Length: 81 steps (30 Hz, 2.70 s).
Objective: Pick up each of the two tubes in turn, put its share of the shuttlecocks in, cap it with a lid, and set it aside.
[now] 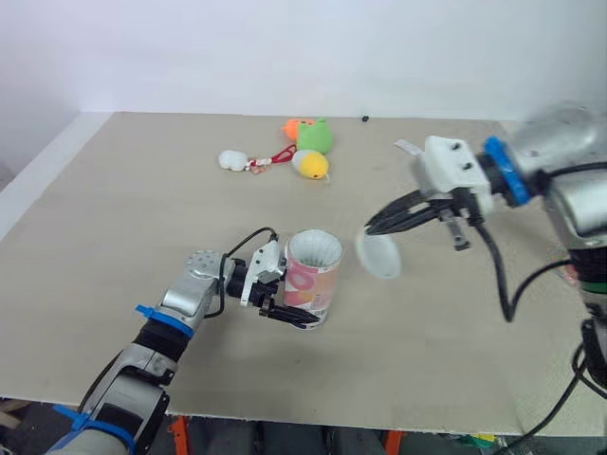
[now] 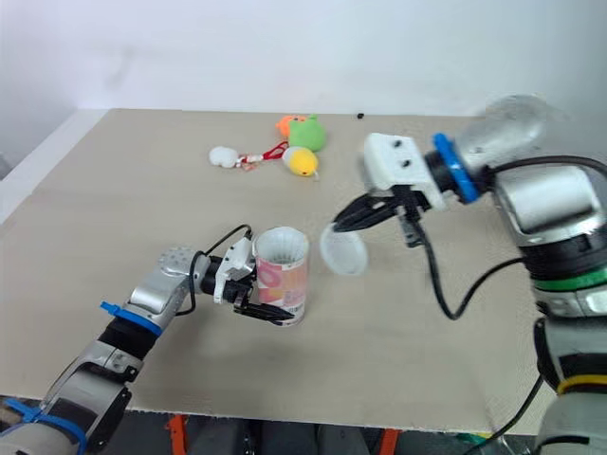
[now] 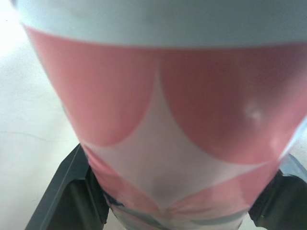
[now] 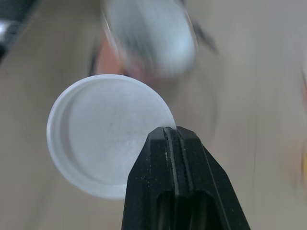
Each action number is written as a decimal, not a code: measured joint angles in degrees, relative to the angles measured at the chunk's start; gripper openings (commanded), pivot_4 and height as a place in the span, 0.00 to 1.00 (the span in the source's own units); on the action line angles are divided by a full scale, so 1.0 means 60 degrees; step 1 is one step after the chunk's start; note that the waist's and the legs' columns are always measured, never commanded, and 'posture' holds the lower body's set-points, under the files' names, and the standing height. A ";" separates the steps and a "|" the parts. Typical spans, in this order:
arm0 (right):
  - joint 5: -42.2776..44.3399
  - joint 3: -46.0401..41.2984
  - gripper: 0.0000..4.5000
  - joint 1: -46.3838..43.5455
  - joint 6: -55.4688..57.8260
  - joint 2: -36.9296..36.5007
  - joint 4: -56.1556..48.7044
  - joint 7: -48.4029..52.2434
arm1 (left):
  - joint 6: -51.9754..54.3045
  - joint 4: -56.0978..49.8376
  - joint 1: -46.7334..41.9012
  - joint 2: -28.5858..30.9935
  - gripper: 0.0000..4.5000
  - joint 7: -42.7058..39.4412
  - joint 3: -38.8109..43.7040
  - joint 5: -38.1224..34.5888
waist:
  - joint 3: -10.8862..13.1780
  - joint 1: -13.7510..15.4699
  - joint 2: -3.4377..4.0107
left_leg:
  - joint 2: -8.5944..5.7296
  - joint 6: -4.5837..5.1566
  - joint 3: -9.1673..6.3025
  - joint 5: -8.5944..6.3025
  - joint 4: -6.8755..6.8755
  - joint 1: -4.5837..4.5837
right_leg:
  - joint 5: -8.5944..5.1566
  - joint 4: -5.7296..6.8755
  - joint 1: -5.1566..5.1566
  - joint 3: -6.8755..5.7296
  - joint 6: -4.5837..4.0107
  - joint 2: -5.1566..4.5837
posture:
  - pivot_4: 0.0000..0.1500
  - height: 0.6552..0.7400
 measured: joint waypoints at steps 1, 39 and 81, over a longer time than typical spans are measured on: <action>-0.0004 0.0007 0.01 -0.0006 -0.0004 0.0006 0.0004 0.0000 | -0.0001 0.0003 -0.0002 0.0000 0.68 -0.0001 0.0000 0.0000 | 0.0000 -0.0001 0.0000 | -0.0001 0.0000 0.0001 0.0000 0.0000 0.0000 | 0.0000 0.0000 0.0000 0.0000 0.0000 -0.0001 | 1.00 0.91; -0.1718 0.1792 0.01 -0.1960 -0.3012 0.2124 0.0842 0.0019 | -0.0233 -0.0279 -0.0106 0.0400 0.68 0.0149 -0.0208 0.0310 | -0.0003 -0.0029 -0.0011 | 0.0014 0.0014 -0.0013 0.0012 -0.0003 0.0011 | 0.0009 0.0014 -0.0004 -0.0035 -0.0040 0.0004 | 1.00 0.91; 0.1463 0.1727 0.01 -0.1763 -0.1073 0.1755 0.1597 0.0009 | -0.0331 -0.0815 0.0082 0.0586 0.68 0.0235 -0.0227 0.0576 | 0.0000 -0.0028 -0.0026 | 0.0025 0.0015 -0.0061 0.0012 -0.0047 0.0012 | -0.0010 0.0007 -0.0005 -0.0090 -0.0087 0.0001 | 1.00 0.91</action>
